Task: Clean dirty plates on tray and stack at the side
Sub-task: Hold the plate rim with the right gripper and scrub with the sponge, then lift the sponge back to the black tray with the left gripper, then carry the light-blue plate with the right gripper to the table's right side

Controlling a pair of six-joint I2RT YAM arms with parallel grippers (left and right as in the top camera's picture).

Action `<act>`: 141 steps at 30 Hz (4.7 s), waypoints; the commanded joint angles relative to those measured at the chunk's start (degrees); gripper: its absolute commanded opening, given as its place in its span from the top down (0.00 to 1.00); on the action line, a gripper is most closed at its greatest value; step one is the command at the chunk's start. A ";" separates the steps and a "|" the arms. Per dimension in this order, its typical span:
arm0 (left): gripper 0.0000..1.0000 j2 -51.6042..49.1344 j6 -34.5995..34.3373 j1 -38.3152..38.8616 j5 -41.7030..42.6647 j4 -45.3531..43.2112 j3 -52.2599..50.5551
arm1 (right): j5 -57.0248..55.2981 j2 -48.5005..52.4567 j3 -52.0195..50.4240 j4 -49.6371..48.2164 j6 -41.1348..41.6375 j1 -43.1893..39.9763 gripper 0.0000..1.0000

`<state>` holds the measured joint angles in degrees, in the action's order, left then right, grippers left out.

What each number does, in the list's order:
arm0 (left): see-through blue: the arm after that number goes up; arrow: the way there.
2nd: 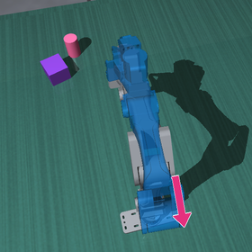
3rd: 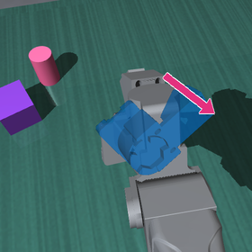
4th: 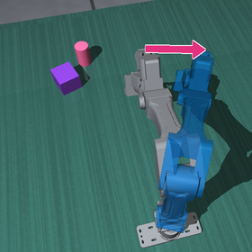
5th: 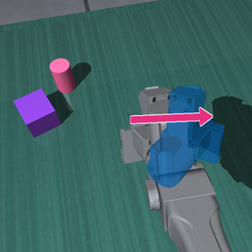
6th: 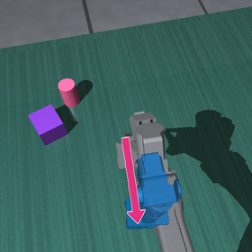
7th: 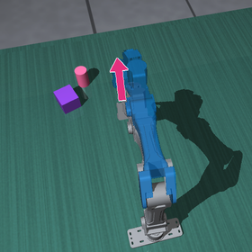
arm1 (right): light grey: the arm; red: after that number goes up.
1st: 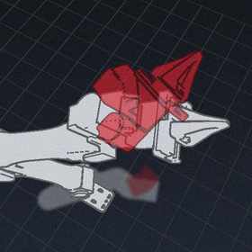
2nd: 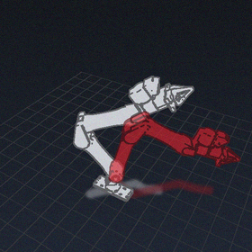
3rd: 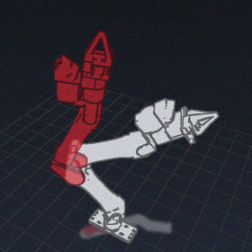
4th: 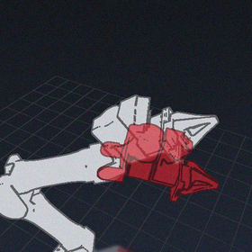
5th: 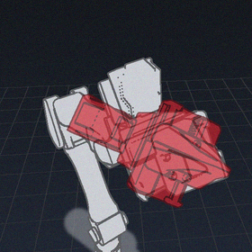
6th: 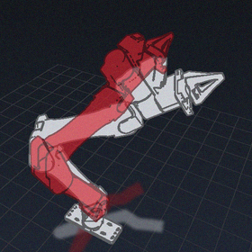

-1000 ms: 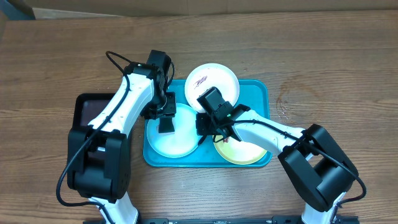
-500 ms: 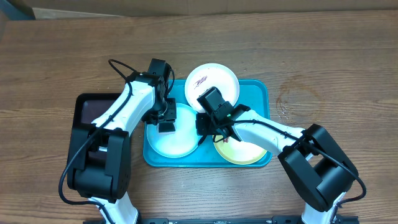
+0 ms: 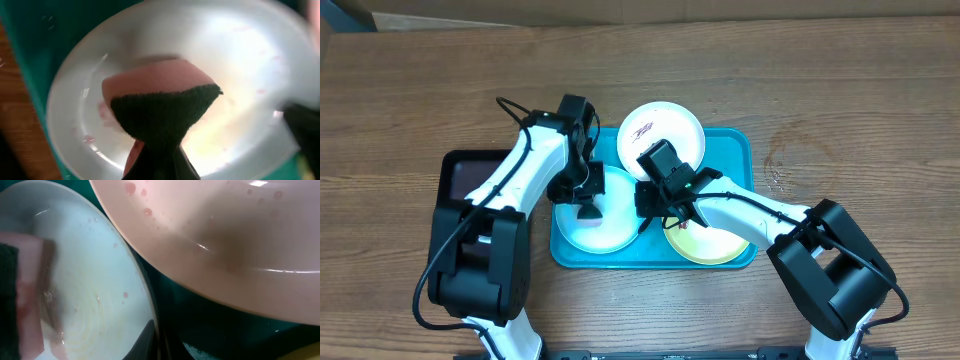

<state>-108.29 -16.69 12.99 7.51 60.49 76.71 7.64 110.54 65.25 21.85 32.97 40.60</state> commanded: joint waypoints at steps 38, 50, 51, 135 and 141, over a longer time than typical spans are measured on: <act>0.96 -0.35 -7.72 -6.40 -14.19 4.28 3.80 | 0.11 0.37 1.38 -0.48 -0.35 0.22 0.95; 0.96 -0.35 2.99 -2.89 14.86 -2.91 -4.94 | 0.13 0.37 1.38 -0.52 -0.35 0.22 0.95; 0.96 -0.35 2.99 -2.58 14.82 -4.26 -6.62 | 0.13 0.37 1.38 -0.55 -0.35 0.22 0.95; 0.96 23.56 -9.64 -39.60 -0.02 6.86 -1.73 | -43.47 -8.96 29.00 28.48 -18.75 10.03 0.96; 0.96 23.56 -9.40 -39.60 -0.02 6.71 -1.73 | -12.83 -8.96 28.94 31.23 -8.50 -13.05 0.96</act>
<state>-84.62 -27.79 -26.72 6.90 67.42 75.24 -26.41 102.21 93.67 52.80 14.26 35.35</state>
